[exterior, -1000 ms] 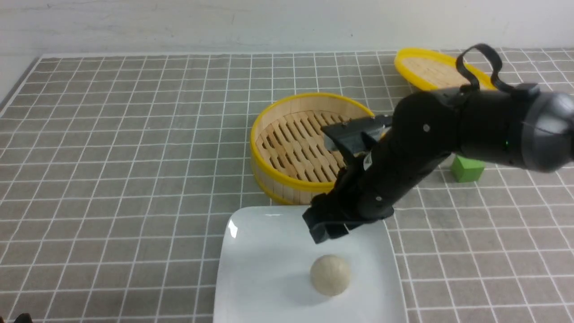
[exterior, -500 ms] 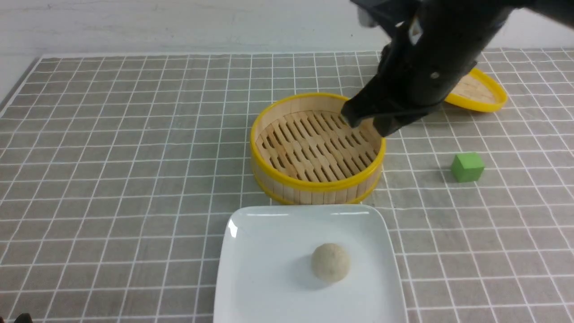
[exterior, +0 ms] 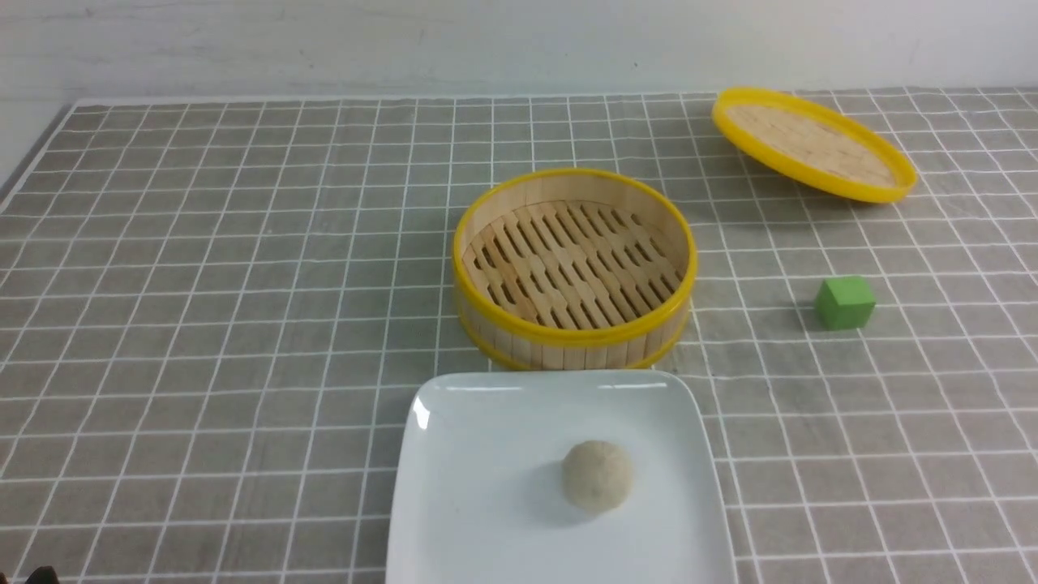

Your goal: Put the steamed buns into the plate on the grey tablecloth.

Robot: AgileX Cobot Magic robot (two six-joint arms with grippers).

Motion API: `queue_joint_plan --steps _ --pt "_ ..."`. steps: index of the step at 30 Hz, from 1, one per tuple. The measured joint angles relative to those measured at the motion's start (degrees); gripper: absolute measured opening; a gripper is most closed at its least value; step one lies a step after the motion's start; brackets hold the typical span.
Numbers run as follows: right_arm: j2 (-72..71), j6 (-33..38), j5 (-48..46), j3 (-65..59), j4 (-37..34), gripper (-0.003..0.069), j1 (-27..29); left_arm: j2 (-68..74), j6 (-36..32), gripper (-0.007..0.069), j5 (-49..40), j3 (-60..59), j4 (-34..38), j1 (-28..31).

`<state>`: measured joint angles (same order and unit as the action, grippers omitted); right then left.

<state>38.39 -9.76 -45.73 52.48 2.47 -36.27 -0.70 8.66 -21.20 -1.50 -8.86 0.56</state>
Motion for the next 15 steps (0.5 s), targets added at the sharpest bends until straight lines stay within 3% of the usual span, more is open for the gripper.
queue_joint_plan --steps 1,2,5,15 --pt "-4.9 -0.4 5.2 -4.8 0.5 -0.0013 0.0 0.0 0.0 0.0240 0.0 0.0 0.0 0.0" --pt "-13.3 -2.6 17.1 -15.9 1.5 -0.0012 0.0 0.0 0.0 0.0240 0.0 0.0 0.0 0.0" --pt "-21.0 -6.5 27.1 -26.2 2.1 -0.0010 0.0 0.0 0.0 0.0240 0.0 0.0 0.0 0.0" --pt "-25.7 -9.3 31.1 -33.8 9.0 -0.0006 0.0 0.0 0.0 0.0240 0.0 0.0 0.1 0.0"
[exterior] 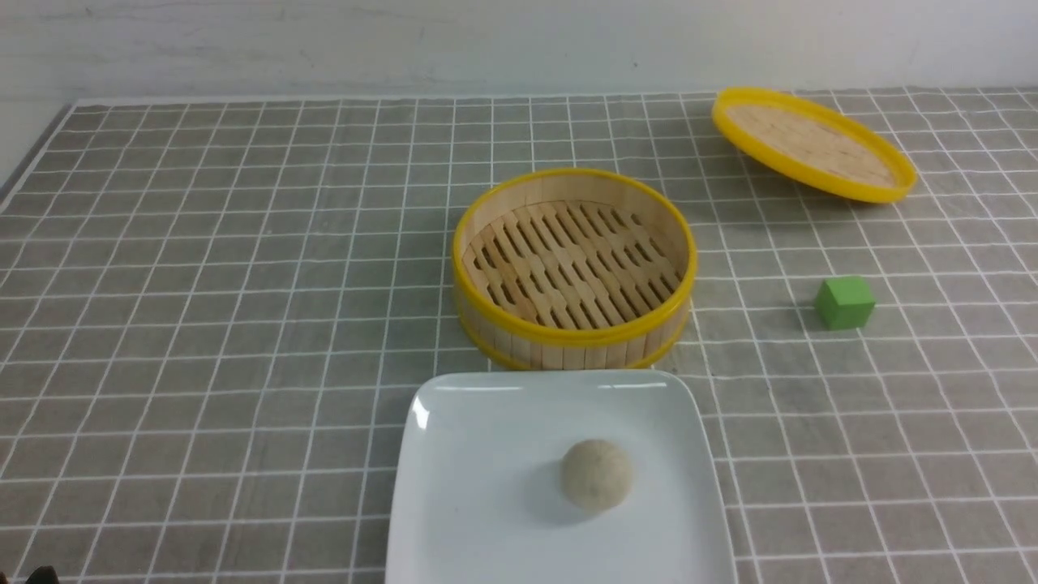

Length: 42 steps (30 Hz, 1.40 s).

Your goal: Put the steamed buns into the plate on the grey tablecloth.

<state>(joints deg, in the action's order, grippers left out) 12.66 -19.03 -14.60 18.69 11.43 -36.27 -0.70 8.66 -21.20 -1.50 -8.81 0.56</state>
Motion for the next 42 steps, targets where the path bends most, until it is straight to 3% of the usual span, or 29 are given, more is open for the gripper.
queue_joint_plan --steps 20,25,30,37,42 --pt "0.0 -0.1 0.0 -0.1 1.1 0.0008 0.0 0.0 0.0 0.0240 0.0 0.0 0.0 0.0" --pt "-1.6 2.6 0.4 -3.8 -7.4 0.0013 0.8 0.0 0.0 0.0240 0.0 0.0 0.0 0.0" --pt "-5.8 9.4 0.4 -10.2 -14.9 0.0019 11.4 0.0 0.0 0.0240 0.0 0.0 0.0 0.0" --pt "-11.1 10.1 0.4 -17.9 -13.9 0.0027 27.9 0.0 0.0 0.0240 0.0 0.0 0.0 0.0" --pt "-13.2 10.1 -2.2 -20.0 -13.5 0.0036 32.3 0.0 0.0 0.0240 0.0 0.0 0.0 0.0"
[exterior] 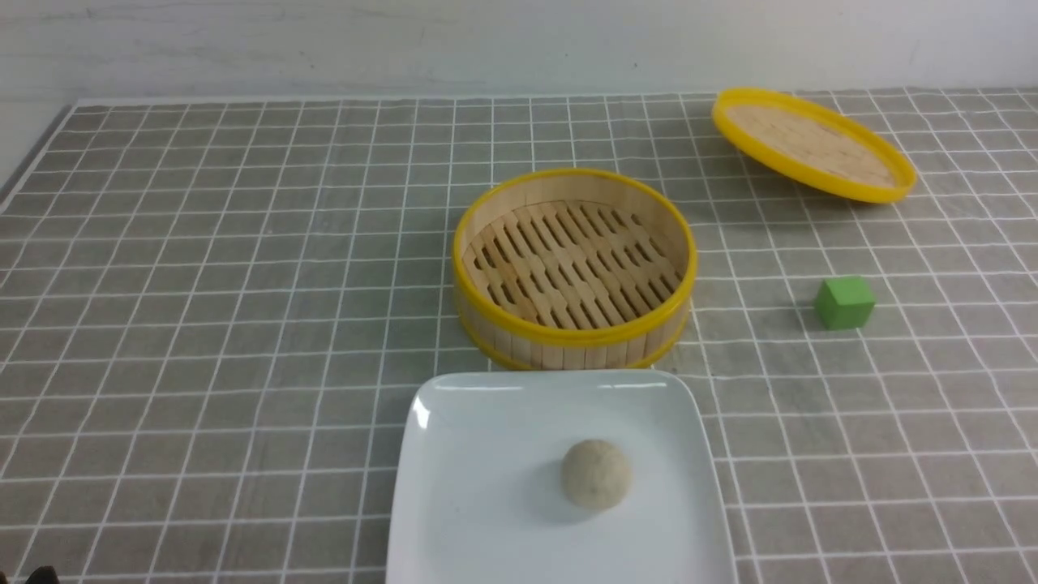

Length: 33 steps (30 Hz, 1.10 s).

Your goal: Put the steamed buns into the plate on the grey tablecloth.

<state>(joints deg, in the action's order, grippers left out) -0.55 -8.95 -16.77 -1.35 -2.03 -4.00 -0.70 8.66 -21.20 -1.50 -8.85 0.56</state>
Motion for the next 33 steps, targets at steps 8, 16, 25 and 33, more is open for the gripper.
queue_joint_plan --steps 8,16,25,33 --pt "0.0 0.2 -4.5 0.4 1.1 0.0045 0.9 0.0 0.0 0.0240 0.0 0.0 0.0 0.0" --pt "-0.1 0.2 -5.1 0.6 1.2 0.0051 4.6 0.0 0.0 0.0240 0.0 0.0 0.0 0.0" --pt "-0.1 0.2 -5.1 0.6 1.2 0.0054 2.1 0.0 0.0 0.0240 0.0 0.0 0.0 0.0" --pt "-0.1 0.2 -5.1 0.6 1.2 0.0064 -2.1 0.0 0.0 0.0240 0.0 0.0 0.0 0.0"
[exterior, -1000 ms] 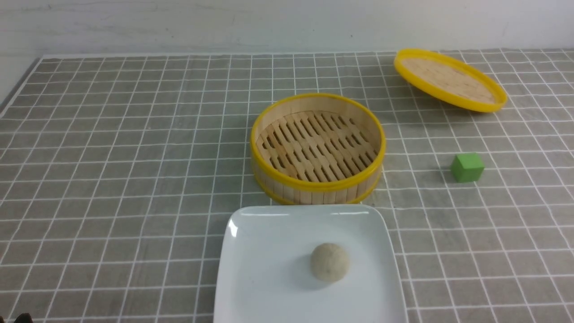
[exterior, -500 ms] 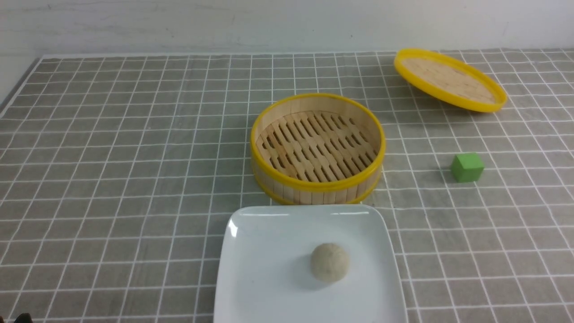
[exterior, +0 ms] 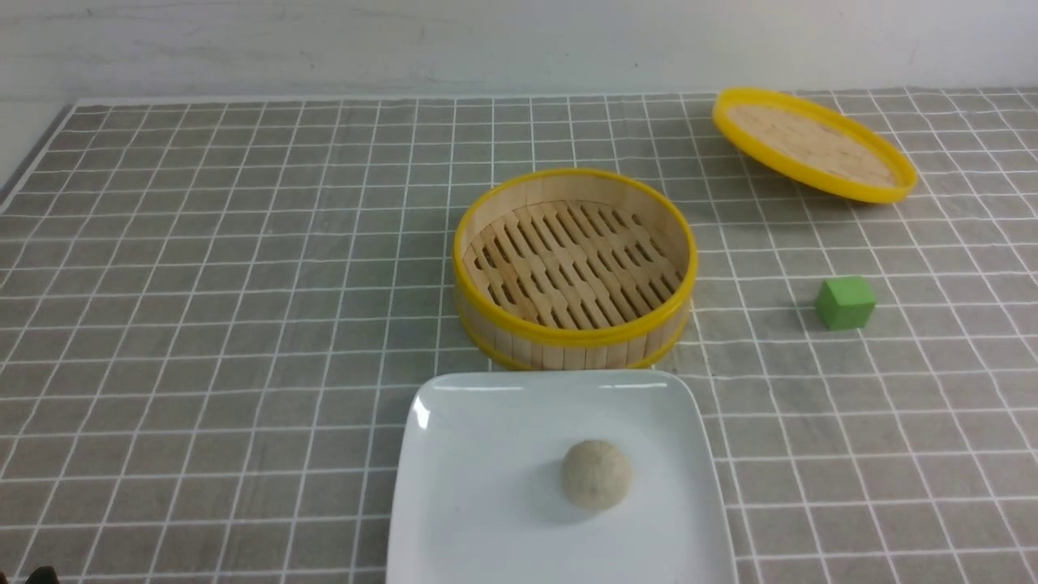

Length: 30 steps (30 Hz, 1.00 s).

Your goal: Put the steamed buns into the plate on the grey tablecloth.

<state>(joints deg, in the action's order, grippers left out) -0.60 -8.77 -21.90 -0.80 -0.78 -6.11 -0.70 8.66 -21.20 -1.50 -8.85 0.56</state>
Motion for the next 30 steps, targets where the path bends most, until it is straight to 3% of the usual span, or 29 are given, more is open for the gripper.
queue_joint_plan --steps 30 --pt "0.0 0.0 0.0 0.0 0.0 0.0106 -0.9 0.0 0.0 0.0240 0.0 0.0 0.0 0.0"
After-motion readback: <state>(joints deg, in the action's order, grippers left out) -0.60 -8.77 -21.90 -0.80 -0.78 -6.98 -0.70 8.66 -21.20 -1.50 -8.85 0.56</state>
